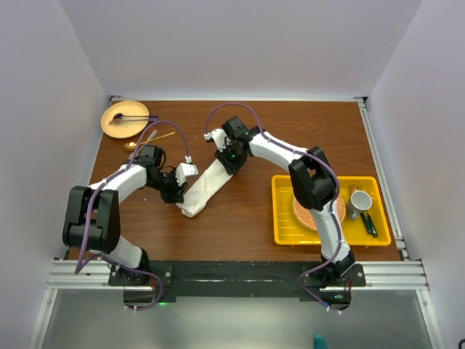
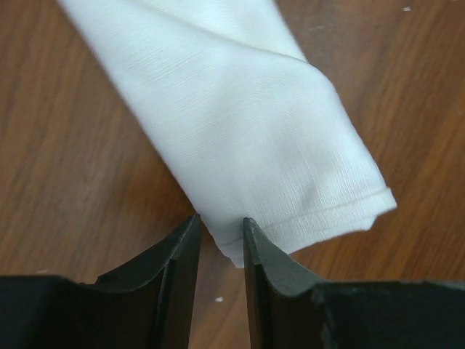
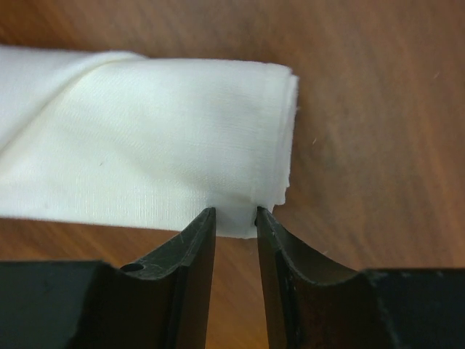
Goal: Fold the napkin into a case and place the utensils inside
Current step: Rotate the smaller rectangle-folded napkin at the center of the board, then smooth out the smaller rectangle-folded napkin at the center of the board.
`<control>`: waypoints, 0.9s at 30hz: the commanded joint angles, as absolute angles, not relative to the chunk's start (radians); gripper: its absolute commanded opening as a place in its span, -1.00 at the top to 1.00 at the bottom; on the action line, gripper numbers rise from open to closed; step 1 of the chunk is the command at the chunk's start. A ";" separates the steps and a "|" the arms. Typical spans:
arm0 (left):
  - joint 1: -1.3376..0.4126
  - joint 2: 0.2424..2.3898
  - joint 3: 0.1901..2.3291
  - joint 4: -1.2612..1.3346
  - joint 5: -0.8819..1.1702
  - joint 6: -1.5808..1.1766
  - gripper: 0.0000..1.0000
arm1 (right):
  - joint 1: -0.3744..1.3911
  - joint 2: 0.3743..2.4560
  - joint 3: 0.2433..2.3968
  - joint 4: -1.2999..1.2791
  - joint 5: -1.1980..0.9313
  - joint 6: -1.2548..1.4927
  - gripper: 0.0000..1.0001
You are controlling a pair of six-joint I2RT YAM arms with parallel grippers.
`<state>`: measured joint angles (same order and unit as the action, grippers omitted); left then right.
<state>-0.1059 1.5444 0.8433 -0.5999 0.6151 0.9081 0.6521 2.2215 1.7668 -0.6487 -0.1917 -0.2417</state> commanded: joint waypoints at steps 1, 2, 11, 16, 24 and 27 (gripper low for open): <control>-0.173 1.503 0.808 -0.597 0.666 0.875 0.31 | 0.643 2.305 1.885 -0.589 -0.112 -0.278 0.29; -0.187 1.503 0.807 -0.585 0.669 0.858 0.30 | 0.643 2.327 1.903 -0.580 -0.106 -0.282 0.26; -0.321 1.549 0.890 -0.454 0.680 0.640 0.13 | 0.634 2.393 2.046 -0.485 -0.072 -0.336 0.08; -0.324 1.500 0.998 -0.436 0.664 0.526 -0.03 | 0.623 2.364 2.120 -0.468 -0.156 -0.273 -0.20; -0.062 1.437 1.234 -0.483 0.684 0.416 -0.37 | 0.603 2.165 2.122 -0.469 -0.207 -0.196 -0.96; 0.026 1.459 1.325 -0.488 0.635 0.426 -0.57 | 0.594 2.080 2.093 -0.465 -0.192 -0.175 -0.97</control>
<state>-0.0772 1.4754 1.1976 -0.4896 0.6601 0.4629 0.6064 2.2757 2.0922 -0.5091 -0.1757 -0.2279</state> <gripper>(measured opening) 0.758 0.982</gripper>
